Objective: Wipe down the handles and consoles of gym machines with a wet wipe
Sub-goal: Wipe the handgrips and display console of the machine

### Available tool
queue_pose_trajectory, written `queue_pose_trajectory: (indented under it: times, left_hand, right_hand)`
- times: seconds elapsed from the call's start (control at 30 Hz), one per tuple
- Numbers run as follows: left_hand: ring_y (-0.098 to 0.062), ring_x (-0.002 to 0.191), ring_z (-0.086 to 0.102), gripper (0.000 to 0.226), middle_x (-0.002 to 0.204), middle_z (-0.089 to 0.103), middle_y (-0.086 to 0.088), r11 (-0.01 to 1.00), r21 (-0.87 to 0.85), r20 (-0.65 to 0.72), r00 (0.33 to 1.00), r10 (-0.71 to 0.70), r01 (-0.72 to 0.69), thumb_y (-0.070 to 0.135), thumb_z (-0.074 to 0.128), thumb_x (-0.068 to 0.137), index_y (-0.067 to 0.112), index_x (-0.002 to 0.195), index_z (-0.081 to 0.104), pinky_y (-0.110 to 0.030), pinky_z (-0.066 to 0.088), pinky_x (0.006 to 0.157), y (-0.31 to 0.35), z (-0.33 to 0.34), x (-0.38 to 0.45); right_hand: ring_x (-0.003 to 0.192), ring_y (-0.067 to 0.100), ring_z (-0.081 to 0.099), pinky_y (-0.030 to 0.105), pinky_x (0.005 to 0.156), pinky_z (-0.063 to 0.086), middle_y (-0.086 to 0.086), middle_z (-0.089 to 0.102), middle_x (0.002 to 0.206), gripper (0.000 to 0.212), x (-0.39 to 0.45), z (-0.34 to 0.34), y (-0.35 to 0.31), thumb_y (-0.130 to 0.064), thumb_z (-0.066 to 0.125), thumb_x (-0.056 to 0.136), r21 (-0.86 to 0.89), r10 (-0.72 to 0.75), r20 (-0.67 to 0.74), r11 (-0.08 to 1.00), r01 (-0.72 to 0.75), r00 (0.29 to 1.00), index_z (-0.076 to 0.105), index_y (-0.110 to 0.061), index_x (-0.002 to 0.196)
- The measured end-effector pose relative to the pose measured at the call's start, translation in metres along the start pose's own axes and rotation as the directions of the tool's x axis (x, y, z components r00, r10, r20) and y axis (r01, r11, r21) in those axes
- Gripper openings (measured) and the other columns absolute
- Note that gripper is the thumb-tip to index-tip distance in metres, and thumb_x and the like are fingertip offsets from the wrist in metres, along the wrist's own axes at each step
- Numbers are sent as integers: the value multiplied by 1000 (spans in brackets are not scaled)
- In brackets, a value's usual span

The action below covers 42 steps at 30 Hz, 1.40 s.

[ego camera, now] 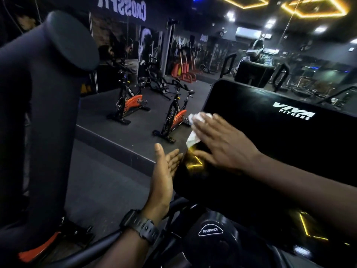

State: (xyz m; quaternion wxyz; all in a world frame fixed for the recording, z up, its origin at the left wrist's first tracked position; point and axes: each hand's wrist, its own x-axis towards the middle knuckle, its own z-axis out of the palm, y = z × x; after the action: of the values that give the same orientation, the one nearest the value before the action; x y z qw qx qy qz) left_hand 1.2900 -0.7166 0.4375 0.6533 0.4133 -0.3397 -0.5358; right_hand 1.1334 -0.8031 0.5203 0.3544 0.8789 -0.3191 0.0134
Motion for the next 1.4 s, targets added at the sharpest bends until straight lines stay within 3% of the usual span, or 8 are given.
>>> queue_pose_trajectory:
  times: [0.2, 0.4, 0.6, 0.77, 0.97, 1.13, 1.3, 1.4]
  left_hand:
    - [2, 115, 58, 98, 128, 62, 11, 998, 63, 66, 998, 18, -23, 79, 13, 77, 17, 142, 53, -11, 41, 86, 9, 9, 10]
    - [-17, 138, 48, 107, 149, 52, -9, 997, 68, 77, 997, 29, -34, 79, 15, 73, 8, 148, 45, -33, 33, 118, 30, 26, 27]
    - [-11, 114, 61, 96, 137, 60, -7, 996, 83, 127, 992, 0, -11, 75, 11, 87, 9, 145, 47, -15, 47, 79, 37, 29, 39]
    - [-16, 125, 55, 105, 139, 59, -8, 992, 115, 131, 991, 36, -52, 80, 15, 74, 11, 146, 47, -25, 41, 98, 47, 32, 50]
    - [-15, 122, 56, 109, 144, 55, -6, 987, 145, 155, 987, 50, -73, 84, 15, 71, 12, 146, 48, -22, 42, 88, 53, 41, 52]
    - [-9, 111, 60, 101, 139, 59, -8, 979, 171, 152, 985, 82, -107, 79, 11, 84, 8, 144, 49, -18, 44, 88, 55, 49, 63]
    - [4, 78, 72, 86, 109, 72, -2, 973, 186, 207, 973, 100, -140, 69, 7, 96, 9, 131, 57, -7, 50, 59, 57, 65, 68]
    - [5, 82, 71, 86, 109, 75, -1, 965, 209, 185, 975, 122, -161, 71, 6, 94, 13, 118, 65, -6, 49, 62, 61, 70, 73]
  right_hand:
    - [150, 30, 13, 44, 123, 11, 19, 22, 158, 97, -34, 12, -33, -77, 27, 91, 18, -464, 154, 884, 467, 873, 32, 0, 150]
    - [152, 30, -1, 46, 123, 13, 17, 5, 163, 106, 29, -23, 72, -82, 11, 88, -29, 118, 49, 993, -116, 992, 4, -1, 155]
    - [149, 30, 18, 44, 122, 17, 21, 27, 157, 98, -5, 0, 11, -75, 39, 89, 25, -505, 111, 862, 506, 856, 34, 3, 148]
    - [152, 26, -3, 30, 114, -16, 16, 2, 164, 103, 39, -38, 87, -79, 24, 90, -52, 27, 31, 998, -26, 999, 3, -2, 156]
    - [149, 30, 20, 42, 122, 20, 23, 29, 156, 105, -13, -7, 18, -80, 38, 85, 46, -444, 105, 896, 442, 890, 37, 5, 146]
    - [152, 27, 1, 36, 120, -4, 16, 4, 163, 103, 14, -38, 89, -80, 20, 89, -18, 110, 32, 994, -109, 993, 15, -1, 154]
    - [148, 32, 21, 43, 122, 20, 25, 30, 154, 109, -16, -7, 28, -83, 36, 82, 17, -344, 92, 939, 344, 934, 39, 7, 144]
    - [150, 30, 17, 44, 123, 14, 19, 20, 160, 102, 1, -27, 73, -80, 26, 87, 21, -97, 6, 995, 97, 995, 30, 1, 150]
